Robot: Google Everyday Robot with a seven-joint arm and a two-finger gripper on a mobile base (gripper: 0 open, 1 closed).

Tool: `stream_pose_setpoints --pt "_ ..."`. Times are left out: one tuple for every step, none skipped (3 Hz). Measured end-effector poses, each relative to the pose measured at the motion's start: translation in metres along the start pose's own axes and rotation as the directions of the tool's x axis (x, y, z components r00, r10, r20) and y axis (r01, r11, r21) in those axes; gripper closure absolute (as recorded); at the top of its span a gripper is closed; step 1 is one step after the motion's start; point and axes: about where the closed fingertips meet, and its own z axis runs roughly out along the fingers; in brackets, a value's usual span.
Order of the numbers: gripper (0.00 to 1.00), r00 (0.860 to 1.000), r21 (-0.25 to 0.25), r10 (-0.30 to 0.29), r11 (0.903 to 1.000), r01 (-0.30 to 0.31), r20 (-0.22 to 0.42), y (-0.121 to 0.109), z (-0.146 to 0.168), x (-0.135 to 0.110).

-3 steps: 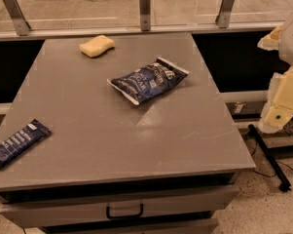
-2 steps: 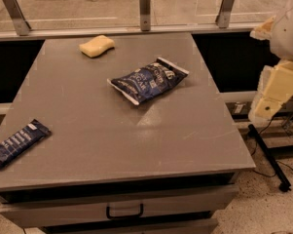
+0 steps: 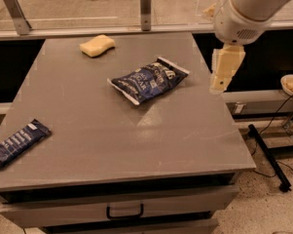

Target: Move blue chip bag near rxbar blueberry

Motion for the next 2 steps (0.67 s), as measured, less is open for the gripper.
stream_pose_setpoints --pt "0.0 0.998 -0.022 -0.055 0.9982 0.055 -0.003 -0.027 0.046 -0.017" --pt "0.0 0.995 -0.067 -0.102 0.9925 0.102 0.006 -0.038 0.088 -0.033"
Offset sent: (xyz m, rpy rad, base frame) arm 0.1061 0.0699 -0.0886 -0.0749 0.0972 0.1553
